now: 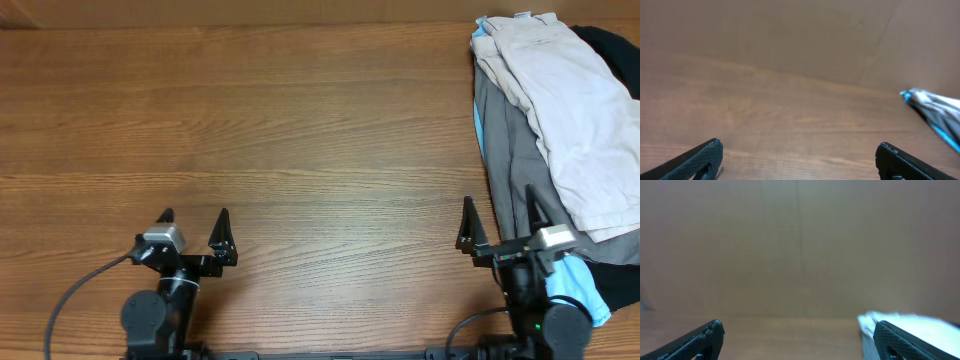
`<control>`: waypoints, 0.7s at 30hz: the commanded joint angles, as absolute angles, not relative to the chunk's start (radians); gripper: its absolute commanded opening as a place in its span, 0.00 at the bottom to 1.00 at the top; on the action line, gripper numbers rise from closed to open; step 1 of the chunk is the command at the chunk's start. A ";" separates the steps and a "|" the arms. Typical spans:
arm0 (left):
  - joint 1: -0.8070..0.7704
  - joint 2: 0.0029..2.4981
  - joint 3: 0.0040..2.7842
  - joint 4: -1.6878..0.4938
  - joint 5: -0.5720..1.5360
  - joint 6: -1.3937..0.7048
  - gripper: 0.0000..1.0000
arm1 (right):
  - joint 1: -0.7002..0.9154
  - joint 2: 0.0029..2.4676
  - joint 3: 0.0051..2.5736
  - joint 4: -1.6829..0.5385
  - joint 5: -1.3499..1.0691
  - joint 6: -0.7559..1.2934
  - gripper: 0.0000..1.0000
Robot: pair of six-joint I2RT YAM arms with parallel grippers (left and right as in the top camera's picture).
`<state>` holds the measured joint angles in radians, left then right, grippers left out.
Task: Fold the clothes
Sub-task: 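Move the right gripper to the beige shorts on the clothes pile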
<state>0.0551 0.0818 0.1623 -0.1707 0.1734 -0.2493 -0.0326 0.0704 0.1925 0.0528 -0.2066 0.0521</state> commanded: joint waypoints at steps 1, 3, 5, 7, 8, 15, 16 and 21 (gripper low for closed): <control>0.065 0.212 0.345 -0.183 0.244 -0.202 1.00 | -0.035 0.196 0.341 0.057 -0.290 0.052 1.00; 0.065 0.329 0.466 -0.207 0.277 -0.202 1.00 | -0.035 0.328 0.447 0.057 -0.334 0.052 1.00; 0.065 0.427 0.573 -0.243 0.319 -0.202 1.00 | -0.035 0.447 0.542 0.052 -0.402 0.044 1.00; 0.065 0.570 0.723 -0.301 0.361 -0.201 1.00 | -0.035 0.627 0.698 0.009 -0.492 0.022 1.00; 0.065 0.612 0.766 -0.317 0.360 -0.201 1.00 | -0.035 0.697 0.765 -0.016 -0.516 0.022 1.00; 0.064 1.099 1.210 -0.474 0.387 -0.119 1.00 | -0.035 1.279 1.452 -0.372 -0.603 -0.119 1.00; 0.064 1.140 1.250 -0.489 0.397 -0.111 1.00 | -0.035 1.325 1.513 -0.404 -0.600 -0.145 1.00; 0.010 1.396 1.531 -0.573 0.384 -0.031 1.00 | -0.035 1.592 1.841 -0.589 -0.424 -0.192 1.00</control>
